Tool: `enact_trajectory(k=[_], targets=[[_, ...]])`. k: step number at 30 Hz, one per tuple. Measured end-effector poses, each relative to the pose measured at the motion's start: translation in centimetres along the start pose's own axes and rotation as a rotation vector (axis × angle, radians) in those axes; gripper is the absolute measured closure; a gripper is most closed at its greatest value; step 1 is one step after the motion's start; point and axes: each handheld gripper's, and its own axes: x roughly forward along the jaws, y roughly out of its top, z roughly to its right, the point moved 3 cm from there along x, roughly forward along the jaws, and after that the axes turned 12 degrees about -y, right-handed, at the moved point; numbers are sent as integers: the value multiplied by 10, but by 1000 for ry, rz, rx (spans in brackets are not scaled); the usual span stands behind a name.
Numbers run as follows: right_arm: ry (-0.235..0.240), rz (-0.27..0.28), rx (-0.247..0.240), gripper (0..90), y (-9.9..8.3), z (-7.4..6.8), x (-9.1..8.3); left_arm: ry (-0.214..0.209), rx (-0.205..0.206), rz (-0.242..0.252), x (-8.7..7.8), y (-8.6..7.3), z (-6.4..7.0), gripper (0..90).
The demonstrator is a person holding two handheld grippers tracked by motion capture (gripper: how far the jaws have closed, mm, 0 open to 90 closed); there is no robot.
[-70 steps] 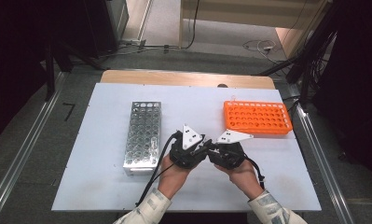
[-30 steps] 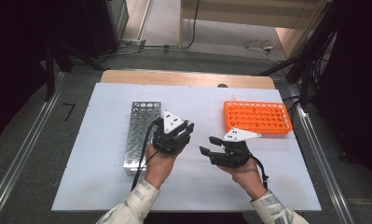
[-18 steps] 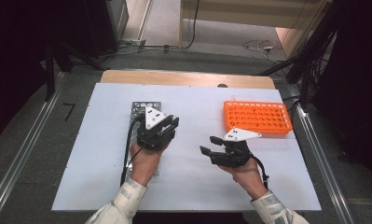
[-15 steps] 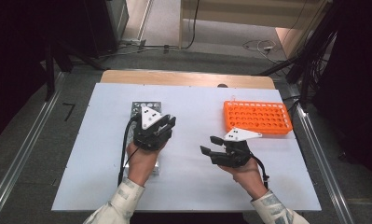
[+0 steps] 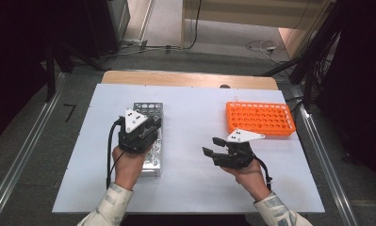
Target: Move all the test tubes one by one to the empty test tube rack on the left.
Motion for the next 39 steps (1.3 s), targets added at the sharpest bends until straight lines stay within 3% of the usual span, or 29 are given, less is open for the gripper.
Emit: enact_trajectory(k=[7, 15, 27, 39], targets=[[-1, -1, 0, 422, 0, 0, 0, 14, 1, -1, -1, -6, -3, 752], [-1, -4, -2, 422, -1, 0, 0, 13, -5, -39, 3, -21, -7, 751], [-3, -9, -7, 424, -2, -1, 2, 19, 19, -99, 9, -34, -5, 744], [-5, -9, -10, 424, -2, -1, 2, 0, -9, -83, 7, -32, -7, 694]])
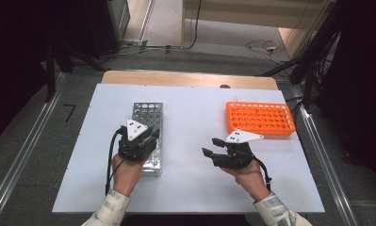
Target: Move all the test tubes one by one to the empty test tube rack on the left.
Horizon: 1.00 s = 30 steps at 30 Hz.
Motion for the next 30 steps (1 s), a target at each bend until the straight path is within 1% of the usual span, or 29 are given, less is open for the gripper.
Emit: enact_trajectory(k=[1, 4, 6, 11, 13, 15, 19, 21, 23, 27, 30], targets=[[0, 1, 0, 424, 0, 0, 0, -7, -2, 6, 0, 0, 0, 683], [-7, 2, 0, 419, 0, 1, 0, -13, 8, 13, -2, 0, 2, 610], [-23, 11, -2, 417, 0, 2, 0, -20, 3, 23, -4, 1, 3, 559], [-53, 11, 9, 391, -1, 8, 1, -68, -40, 56, -9, 3, 2, 418], [-76, 12, 20, 384, -1, 12, 1, -87, -52, 61, -10, 4, 2, 352], [-95, 16, 35, 371, 0, 18, 1, -105, -61, 60, -11, 4, 1, 310], [-139, 25, 68, 367, 2, 32, 0, -121, -55, 62, -13, 4, 1, 273], [-163, 27, 86, 368, 3, 39, 1, -135, -41, 54, -14, 3, 3, 245], [-197, 30, 105, 373, 5, 47, 4, -147, -33, 49, -14, 2, 6, 232], [-257, 26, 127, 384, 8, 63, 12, -169, -30, 66, -19, 3, 10, 218], [-307, 14, 139, 382, 12, 76, 19, -166, -41, 84, -22, 2, 10, 205]])
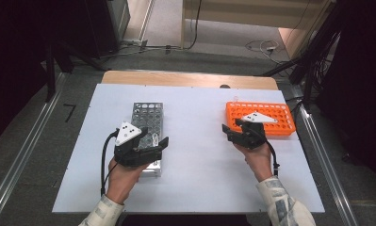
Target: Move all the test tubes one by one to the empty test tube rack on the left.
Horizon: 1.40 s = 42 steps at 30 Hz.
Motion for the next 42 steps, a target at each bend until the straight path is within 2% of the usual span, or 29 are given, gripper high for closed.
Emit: enact_trajectory(k=[1, 9, 14, 17, 21, 27, 37, 42], targets=[[-28, 2, 4, 385, 2, 4, 4, 0, -3, 2, 0, -1, 0, 205], [-128, -2, 61, 447, 13, 25, 32, 4, -22, -3, -5, -8, -5, 200], [-172, -4, 51, 502, 18, 30, 49, 5, -35, 7, -8, -8, -8, 200], [-183, -22, 38, 521, 21, 30, 60, 1, -37, 8, -8, -8, -8, 201], [-186, -42, 49, 542, 22, 33, 71, 0, -39, 11, -9, -8, -9, 202], [-193, -59, 33, 578, 25, 35, 82, 6, -42, 2, -9, -9, -11, 202], [-202, -69, 28, 719, 28, 37, 87, 11, -42, -1, -8, -9, -12, 202], [-200, -62, 30, 728, 31, 37, 86, 14, -42, -3, -8, -9, -12, 202]])
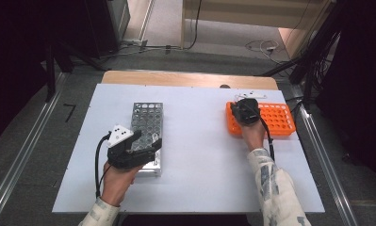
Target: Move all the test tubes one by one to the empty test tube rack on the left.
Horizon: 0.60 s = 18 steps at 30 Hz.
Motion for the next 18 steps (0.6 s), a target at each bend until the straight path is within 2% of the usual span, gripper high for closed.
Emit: enact_trajectory(k=[13, 18], targets=[[16, 58, 15, 732, 12, 6, -24, 9, 9, -8, 0, 0, 1, 202], [43, 62, 6, 733, 14, 6, -37, 11, 12, -4, 0, 1, 3, 204]])
